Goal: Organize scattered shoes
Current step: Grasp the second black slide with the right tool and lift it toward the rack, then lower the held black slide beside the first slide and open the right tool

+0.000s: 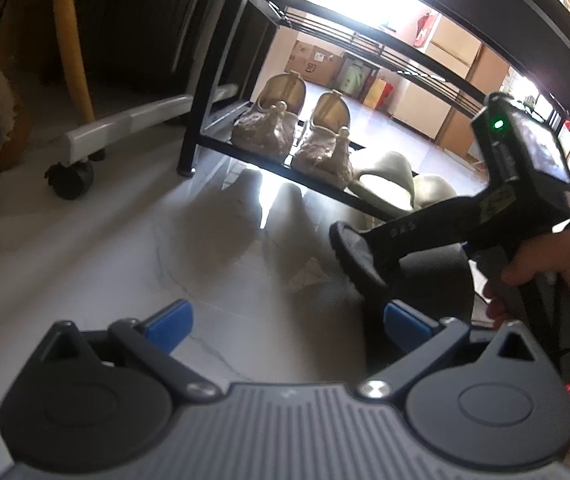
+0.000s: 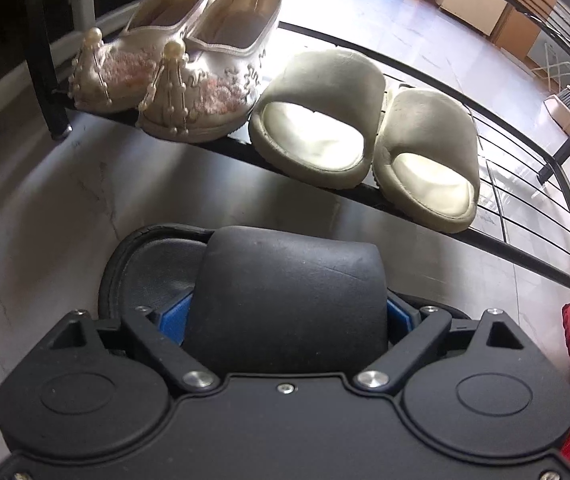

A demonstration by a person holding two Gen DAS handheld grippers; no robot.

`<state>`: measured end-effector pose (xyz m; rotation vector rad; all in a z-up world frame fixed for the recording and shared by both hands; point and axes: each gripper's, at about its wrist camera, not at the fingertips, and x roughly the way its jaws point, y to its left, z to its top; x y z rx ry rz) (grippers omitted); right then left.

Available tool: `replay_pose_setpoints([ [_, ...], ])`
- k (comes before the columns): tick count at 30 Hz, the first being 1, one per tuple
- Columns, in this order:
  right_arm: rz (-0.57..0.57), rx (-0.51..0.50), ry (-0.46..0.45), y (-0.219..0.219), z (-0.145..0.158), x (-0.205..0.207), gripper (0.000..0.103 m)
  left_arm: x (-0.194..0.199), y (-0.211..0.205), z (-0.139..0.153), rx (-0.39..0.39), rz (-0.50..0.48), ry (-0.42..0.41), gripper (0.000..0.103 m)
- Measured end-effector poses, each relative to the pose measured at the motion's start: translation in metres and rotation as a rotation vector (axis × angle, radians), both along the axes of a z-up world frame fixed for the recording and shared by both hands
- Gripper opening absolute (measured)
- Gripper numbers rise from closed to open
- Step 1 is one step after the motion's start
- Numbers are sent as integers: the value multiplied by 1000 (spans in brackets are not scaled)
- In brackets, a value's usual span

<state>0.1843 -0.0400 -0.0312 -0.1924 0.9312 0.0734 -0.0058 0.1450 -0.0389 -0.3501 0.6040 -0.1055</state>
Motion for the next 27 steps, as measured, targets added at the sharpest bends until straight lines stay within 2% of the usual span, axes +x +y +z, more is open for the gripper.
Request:
replay_pose_setpoints([
  [5, 15, 71, -58, -16, 22, -18, 92, -1, 0, -1, -9, -8, -9, 102],
  [9, 30, 166, -127, -40, 51, -38, 92, -2, 4, -3, -81, -19, -18, 102],
  [13, 59, 182, -168, -62, 72, -55, 92, -5, 4, -2, -134, -51, -36, 102],
  [15, 92, 160, -198, -82, 86, -76, 92, -7, 1, -1, -130, -72, -50, 102],
  [19, 154, 80, -183, -109, 84, -113, 92, -12, -3, 0, -139, -108, -51, 102],
  [23, 236, -56, -148, -125, 70, -142, 92, -17, -13, -6, -172, -160, -26, 102],
  [27, 321, -205, -92, -132, 40, -168, 92, -22, -30, -13, -156, -207, 15, 102],
])
